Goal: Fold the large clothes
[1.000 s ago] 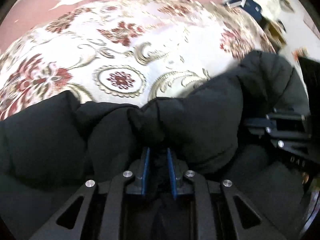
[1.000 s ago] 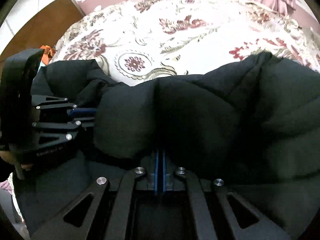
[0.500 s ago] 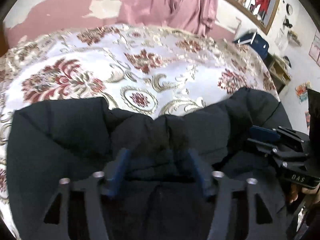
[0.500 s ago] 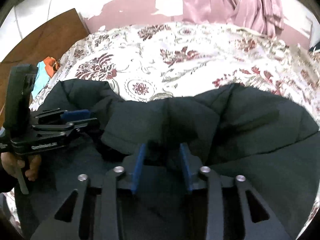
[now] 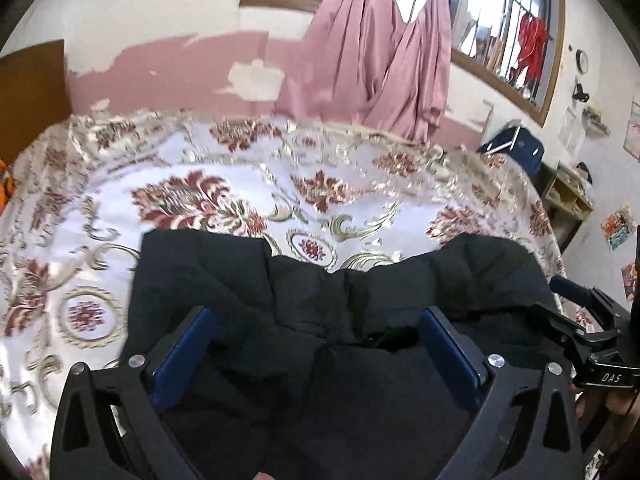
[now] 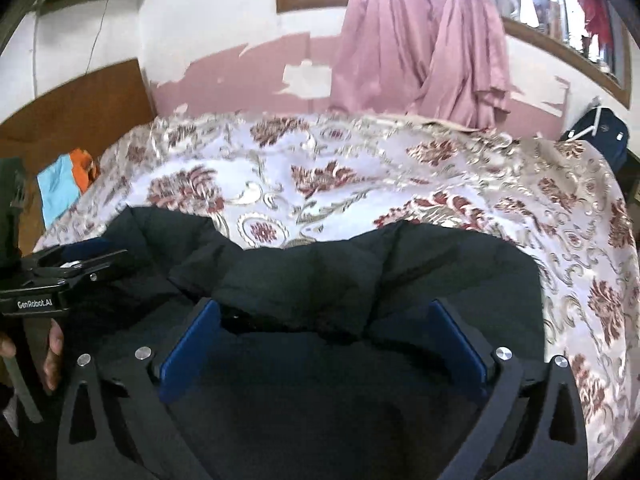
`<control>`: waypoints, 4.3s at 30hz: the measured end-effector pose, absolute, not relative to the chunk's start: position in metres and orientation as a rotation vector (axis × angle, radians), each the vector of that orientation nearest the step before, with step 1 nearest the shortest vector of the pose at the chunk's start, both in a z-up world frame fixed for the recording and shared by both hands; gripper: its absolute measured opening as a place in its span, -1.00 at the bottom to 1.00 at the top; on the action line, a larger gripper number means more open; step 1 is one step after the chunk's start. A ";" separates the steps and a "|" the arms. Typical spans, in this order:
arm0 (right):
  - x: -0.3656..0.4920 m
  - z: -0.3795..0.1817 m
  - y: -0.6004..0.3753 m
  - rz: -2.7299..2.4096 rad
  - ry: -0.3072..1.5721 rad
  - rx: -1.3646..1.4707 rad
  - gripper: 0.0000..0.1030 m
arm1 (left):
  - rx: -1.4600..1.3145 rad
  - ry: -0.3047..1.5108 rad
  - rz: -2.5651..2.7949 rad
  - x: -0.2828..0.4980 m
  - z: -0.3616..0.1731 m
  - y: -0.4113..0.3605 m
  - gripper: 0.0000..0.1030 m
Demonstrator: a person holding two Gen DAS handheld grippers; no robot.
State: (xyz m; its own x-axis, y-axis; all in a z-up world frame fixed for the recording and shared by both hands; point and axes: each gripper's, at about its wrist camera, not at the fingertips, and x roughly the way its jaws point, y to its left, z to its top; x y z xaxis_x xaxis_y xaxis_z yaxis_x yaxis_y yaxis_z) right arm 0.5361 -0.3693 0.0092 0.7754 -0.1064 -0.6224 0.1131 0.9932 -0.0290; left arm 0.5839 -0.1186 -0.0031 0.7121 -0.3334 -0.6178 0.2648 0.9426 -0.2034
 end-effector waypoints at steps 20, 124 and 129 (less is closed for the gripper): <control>0.333 0.117 -0.308 -0.118 0.466 0.066 0.97 | 0.010 0.455 -0.258 0.365 0.127 -0.071 1.00; 0.093 -0.089 -0.224 -0.325 0.973 -0.449 0.97 | 0.595 0.705 -0.162 0.111 -0.125 -0.074 1.00; 0.101 -0.095 -0.218 -0.390 0.944 -0.503 0.97 | 0.620 0.686 -0.127 0.117 -0.131 -0.076 1.00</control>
State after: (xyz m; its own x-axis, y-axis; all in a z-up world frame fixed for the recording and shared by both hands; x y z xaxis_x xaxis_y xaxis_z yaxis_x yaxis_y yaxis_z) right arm 0.1010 -0.2177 -0.0946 0.5325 -0.5237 -0.6650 0.0979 0.8185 -0.5661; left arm 0.1169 -0.0759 -0.1314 0.7735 0.0884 -0.6276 0.3074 0.8136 0.4935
